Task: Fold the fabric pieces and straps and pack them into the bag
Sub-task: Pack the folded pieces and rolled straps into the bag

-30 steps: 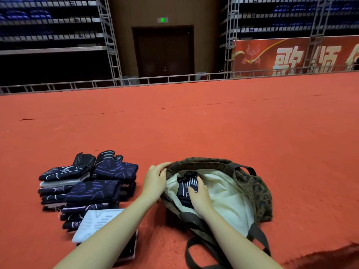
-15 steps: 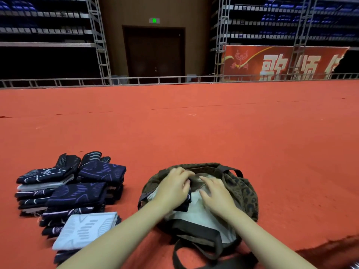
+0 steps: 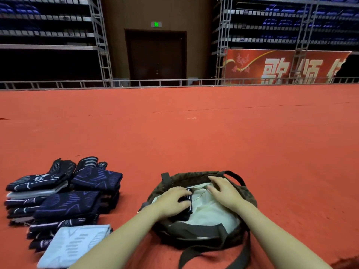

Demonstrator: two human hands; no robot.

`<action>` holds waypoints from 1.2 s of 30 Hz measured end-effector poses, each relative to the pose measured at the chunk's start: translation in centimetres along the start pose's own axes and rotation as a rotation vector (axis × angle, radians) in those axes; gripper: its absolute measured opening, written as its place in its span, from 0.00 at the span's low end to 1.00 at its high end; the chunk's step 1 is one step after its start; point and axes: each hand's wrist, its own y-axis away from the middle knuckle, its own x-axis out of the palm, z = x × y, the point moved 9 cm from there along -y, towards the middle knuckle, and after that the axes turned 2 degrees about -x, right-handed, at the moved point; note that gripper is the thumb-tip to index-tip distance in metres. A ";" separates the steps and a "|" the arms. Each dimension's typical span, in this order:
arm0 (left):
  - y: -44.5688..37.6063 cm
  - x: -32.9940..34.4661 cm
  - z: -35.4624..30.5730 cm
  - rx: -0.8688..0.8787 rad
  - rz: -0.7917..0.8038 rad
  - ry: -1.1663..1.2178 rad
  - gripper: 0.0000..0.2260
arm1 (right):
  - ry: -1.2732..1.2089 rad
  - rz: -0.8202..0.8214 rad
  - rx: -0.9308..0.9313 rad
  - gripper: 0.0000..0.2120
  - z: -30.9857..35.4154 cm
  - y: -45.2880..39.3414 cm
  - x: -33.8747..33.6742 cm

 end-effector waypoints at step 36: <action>29.4 -11.7 12.9 -0.263 -0.580 0.122 0.21 | -0.402 0.542 -0.341 0.25 30.9 10.0 15.5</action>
